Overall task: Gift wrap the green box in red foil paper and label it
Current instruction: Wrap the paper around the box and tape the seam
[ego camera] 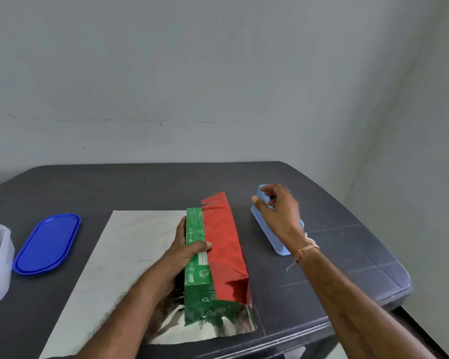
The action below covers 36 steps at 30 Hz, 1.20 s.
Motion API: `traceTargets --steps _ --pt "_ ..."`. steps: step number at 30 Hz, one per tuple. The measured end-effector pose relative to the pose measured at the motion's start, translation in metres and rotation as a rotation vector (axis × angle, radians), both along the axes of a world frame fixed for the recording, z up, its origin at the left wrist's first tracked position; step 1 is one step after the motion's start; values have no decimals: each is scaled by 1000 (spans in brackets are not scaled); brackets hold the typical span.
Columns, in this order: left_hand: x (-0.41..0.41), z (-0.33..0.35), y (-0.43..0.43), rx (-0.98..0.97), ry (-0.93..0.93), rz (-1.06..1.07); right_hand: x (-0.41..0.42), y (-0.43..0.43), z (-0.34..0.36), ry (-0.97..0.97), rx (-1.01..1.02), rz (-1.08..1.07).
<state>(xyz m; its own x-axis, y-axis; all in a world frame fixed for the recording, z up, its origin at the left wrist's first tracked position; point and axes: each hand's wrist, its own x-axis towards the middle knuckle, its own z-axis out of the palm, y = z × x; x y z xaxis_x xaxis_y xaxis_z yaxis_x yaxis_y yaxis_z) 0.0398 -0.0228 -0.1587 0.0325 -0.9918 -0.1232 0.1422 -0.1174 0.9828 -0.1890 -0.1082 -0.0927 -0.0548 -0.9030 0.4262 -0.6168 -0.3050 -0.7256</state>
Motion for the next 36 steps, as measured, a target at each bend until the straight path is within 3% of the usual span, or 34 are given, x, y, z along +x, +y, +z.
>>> traceTargets --steps 4,8,13,24,36 --pt "-4 0 -1 -1 22 7 -60 4 6 -75 171 -224" --pt "-1 -3 -5 5 28 17 -77 2 19 -45 387 -193" --pt "0 -3 -7 16 6 5 -88 -2 8 -180 632 -95" --pt "1 1 -1 47 11 -5 -82 2 29 -386 842 -38" --pt "-1 0 -3 36 20 -1 -84 9 25 -557 808 -18"
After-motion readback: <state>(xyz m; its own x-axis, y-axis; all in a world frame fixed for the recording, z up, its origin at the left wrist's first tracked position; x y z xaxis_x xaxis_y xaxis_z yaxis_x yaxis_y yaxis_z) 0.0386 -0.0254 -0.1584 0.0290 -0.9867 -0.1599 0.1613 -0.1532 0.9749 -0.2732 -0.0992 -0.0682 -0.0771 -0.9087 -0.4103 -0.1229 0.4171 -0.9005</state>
